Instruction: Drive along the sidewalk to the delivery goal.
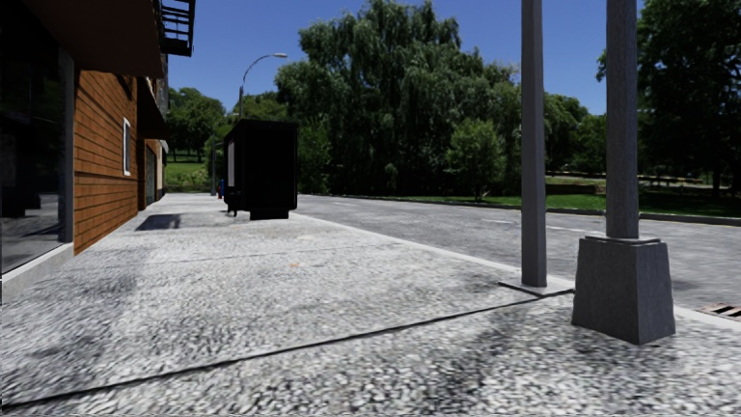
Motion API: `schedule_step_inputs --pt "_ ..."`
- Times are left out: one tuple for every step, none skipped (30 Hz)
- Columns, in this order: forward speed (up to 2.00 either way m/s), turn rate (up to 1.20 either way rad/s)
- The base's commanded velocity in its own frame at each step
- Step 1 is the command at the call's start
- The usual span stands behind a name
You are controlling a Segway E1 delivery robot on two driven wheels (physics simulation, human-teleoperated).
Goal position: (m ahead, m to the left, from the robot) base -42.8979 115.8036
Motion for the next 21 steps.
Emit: schedule_step_inputs --pt "2.00 0.44" --pt "2.00 0.44" --pt "2.00 0.44" --pt "2.00 0.44" --pt "2.00 0.44" --pt "2.00 0.44" --pt "2.00 0.44" --pt "2.00 0.44" --pt "2.00 0.44" --pt "2.00 0.44" --pt "2.00 0.44" --pt "2.00 0.44" --pt "2.00 0.44" --pt "2.00 0.44" --pt "2.00 0.44" --pt "2.00 0.44" --pt "2.00 0.44" --pt "2.00 0.46" --pt "2.00 0.46" --pt "2.00 0.46" --pt "2.00 0.46"
